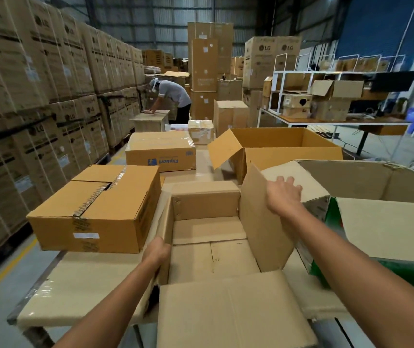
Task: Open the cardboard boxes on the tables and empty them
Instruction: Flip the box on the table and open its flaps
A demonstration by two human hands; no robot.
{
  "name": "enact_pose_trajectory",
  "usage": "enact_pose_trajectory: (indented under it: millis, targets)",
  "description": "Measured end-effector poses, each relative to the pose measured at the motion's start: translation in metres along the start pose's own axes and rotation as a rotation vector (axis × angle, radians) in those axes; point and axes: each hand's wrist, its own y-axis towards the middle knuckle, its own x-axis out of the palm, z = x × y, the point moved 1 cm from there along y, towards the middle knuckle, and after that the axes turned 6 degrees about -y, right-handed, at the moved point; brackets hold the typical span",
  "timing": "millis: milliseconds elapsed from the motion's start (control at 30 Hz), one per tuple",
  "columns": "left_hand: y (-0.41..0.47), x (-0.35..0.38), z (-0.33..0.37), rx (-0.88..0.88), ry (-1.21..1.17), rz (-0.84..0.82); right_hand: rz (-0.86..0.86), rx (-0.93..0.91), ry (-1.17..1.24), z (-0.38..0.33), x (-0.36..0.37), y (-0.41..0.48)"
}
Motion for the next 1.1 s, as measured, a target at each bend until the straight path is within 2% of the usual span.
enact_pose_trajectory:
  millis: [100,233,333,433,533,567,700,800,967,1100]
  targets:
    - [0.0,0.0,-0.002,0.048,0.103,0.003,-0.158,0.063,-0.058,0.017,0.03,0.002]
    - [0.005,0.002,-0.008,0.068,0.133,0.031,-0.129,0.055,-0.126,0.033,0.069,-0.009]
    - [0.006,0.005,-0.006,0.068,0.137,0.038,-0.2,0.076,-0.096,0.032,0.098,-0.02]
    - [0.006,0.008,-0.006,0.064,0.13,0.05,-0.353,0.135,0.124,0.013,0.137,-0.028]
    - [0.005,0.009,-0.006,0.059,0.119,0.056,-0.491,0.158,0.496,-0.001,0.157,-0.036]
    - [0.005,0.009,-0.006,0.057,0.115,0.06,-0.482,0.151,0.539,-0.002,0.158,-0.037]
    - [0.003,0.007,-0.004,0.046,0.124,0.071,-0.315,0.119,0.35,-0.009,0.153,-0.038]
    - [0.002,0.005,-0.005,0.033,0.113,0.068,-0.248,0.104,0.309,-0.014,0.152,-0.043]
    - [-0.011,0.0,-0.007,0.017,-0.023,0.053,-0.194,0.124,0.396,-0.007,0.152,-0.056]
    - [-0.04,-0.003,-0.011,0.103,-0.2,-0.002,-0.215,0.158,0.606,-0.007,0.151,-0.079]
